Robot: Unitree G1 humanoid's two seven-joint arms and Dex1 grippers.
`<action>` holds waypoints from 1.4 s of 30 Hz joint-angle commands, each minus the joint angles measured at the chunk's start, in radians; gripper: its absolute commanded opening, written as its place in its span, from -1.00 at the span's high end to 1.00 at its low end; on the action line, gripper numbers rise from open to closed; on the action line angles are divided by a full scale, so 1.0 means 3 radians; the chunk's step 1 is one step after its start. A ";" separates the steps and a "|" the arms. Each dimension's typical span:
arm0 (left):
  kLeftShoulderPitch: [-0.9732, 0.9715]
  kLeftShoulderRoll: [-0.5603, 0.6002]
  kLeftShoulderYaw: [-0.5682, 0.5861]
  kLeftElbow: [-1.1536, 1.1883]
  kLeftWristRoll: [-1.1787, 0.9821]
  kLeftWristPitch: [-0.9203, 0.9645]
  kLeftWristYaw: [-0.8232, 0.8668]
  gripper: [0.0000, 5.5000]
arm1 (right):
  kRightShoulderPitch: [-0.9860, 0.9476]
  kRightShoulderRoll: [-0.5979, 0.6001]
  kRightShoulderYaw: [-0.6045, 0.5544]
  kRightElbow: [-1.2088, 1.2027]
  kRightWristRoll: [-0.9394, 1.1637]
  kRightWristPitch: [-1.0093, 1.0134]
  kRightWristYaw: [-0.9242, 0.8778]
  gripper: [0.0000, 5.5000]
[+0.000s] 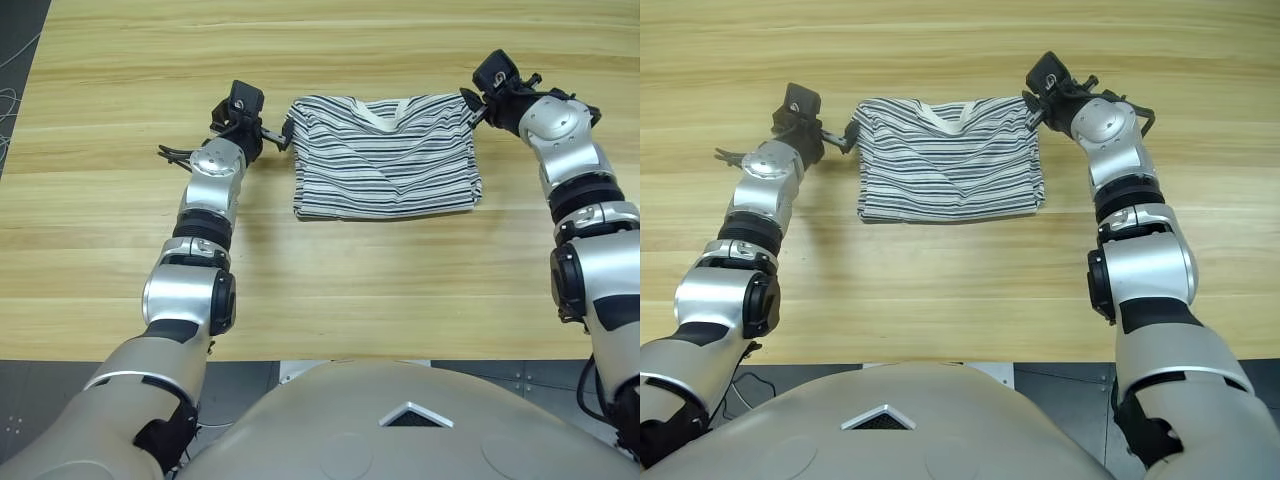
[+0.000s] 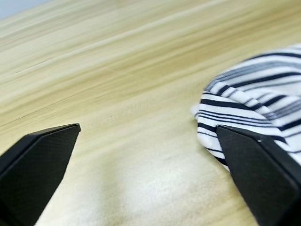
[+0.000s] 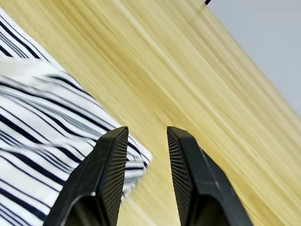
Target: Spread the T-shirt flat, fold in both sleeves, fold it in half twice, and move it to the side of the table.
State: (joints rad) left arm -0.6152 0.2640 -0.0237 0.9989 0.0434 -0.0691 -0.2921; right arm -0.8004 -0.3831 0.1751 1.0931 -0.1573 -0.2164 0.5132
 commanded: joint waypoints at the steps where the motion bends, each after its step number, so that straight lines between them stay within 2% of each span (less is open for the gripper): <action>1: -0.0013 -0.0049 0.0147 -0.0674 -0.0242 -0.0128 -0.0131 -0.99 | 0.0051 0.0105 -0.0243 -0.0333 0.0408 0.0091 0.0495 0.46; 5: 0.0192 -0.0118 0.0219 -0.2095 -0.0690 0.0277 -0.0330 -0.99 | 0.0225 -0.0008 -0.0270 -0.0712 0.0732 0.0496 0.1394 0.46; 9: 0.0328 -0.0078 0.0145 -0.2607 -0.0970 0.0762 -0.0616 -0.99 | 0.0400 -0.0203 -0.0038 -0.0918 0.0675 0.0741 0.2093 0.46; 14: 0.0602 0.0069 -0.0360 -0.2305 -0.0668 0.0974 -0.1047 -0.99 | 0.0351 -0.0329 0.0109 -0.0766 0.0455 0.0750 0.2174 0.46; 19: 0.0895 0.0334 -0.0920 -0.1873 -0.0205 0.0718 -0.1567 -0.99 | 0.0350 -0.0384 0.0141 -0.0804 0.0413 0.0694 0.2327 0.46; 22: 0.1036 0.0511 -0.1132 -0.1810 -0.0064 0.0529 -0.1907 -0.99 | 0.0379 -0.0428 0.0155 -0.0882 0.0423 0.0724 0.2519 0.46; 30: 0.1113 0.0809 -0.1113 -0.1785 -0.0100 0.0347 -0.2335 -0.99 | 0.0521 -0.0590 0.0379 -0.0843 0.0159 0.0734 0.2699 0.46; 42: 0.1091 0.0816 -0.1040 -0.1517 -0.0049 0.0207 -0.2238 -0.99 | 0.0838 -0.0729 0.0689 -0.0740 -0.0108 0.0498 0.2684 0.46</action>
State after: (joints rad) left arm -0.3274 0.4783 -0.3164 0.4900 -0.0361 -0.0313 -0.9786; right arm -0.6079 -0.5725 0.3353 0.8309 -0.1137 -0.0748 1.3232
